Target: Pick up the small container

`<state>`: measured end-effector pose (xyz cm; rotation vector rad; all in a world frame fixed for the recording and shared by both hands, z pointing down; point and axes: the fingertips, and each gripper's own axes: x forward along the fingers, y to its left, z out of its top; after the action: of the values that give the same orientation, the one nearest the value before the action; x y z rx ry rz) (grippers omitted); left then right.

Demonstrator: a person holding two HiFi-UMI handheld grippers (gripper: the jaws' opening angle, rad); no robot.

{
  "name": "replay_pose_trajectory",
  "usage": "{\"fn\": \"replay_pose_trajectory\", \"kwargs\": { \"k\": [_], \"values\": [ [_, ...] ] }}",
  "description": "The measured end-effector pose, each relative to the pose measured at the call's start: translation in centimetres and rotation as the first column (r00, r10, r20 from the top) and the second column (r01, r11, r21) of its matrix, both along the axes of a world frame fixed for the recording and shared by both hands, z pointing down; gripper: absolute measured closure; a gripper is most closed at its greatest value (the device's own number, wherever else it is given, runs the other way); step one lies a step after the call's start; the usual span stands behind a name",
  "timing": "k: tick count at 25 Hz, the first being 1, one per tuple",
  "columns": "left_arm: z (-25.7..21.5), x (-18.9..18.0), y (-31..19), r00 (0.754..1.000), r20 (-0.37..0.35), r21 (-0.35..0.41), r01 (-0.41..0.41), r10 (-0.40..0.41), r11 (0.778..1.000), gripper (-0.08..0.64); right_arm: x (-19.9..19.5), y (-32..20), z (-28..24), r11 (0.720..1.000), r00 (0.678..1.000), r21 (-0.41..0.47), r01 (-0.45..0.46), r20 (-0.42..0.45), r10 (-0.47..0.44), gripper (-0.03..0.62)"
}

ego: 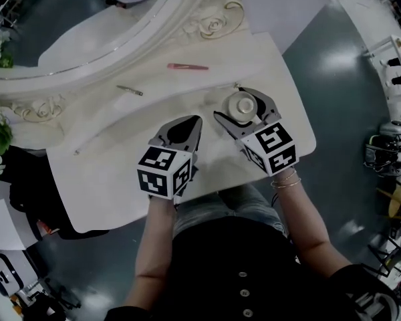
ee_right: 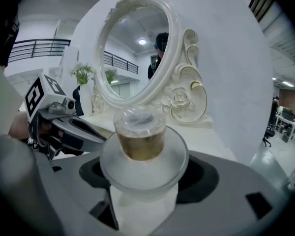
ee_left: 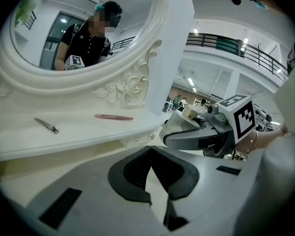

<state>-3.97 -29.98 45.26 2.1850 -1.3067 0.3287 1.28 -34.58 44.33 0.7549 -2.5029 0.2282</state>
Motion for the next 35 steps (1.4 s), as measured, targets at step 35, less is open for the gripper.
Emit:
{"fn": "replay_pose_trajectory", "kwargs": {
  "k": [35],
  "values": [
    [-11.3, 1.2, -2.1, 0.998, 0.056, 0.315, -0.042, 0.026, 0.948, 0.546, 2.0, 2.1, -11.0, 0.992, 0.987, 0.123, 0.0, 0.162, -0.02, 0.25]
  ]
}}
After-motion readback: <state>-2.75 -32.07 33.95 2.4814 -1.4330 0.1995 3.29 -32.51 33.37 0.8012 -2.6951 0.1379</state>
